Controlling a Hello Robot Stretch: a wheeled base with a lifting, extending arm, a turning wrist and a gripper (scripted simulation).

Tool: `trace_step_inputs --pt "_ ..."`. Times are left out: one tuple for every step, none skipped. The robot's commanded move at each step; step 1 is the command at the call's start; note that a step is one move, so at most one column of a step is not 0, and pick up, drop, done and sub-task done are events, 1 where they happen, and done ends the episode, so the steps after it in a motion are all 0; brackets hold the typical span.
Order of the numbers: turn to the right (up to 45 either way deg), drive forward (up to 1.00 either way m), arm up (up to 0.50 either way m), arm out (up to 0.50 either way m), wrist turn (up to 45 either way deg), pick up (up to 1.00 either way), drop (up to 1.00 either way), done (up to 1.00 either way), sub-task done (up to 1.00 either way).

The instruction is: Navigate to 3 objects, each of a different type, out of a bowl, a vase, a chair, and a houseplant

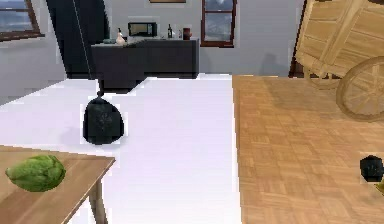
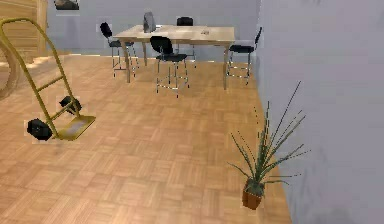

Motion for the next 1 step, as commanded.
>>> trace_step_inputs --pt "6.0 0.00 0.00 0.00 0.0 0.00 0.00 0.00 0.00"
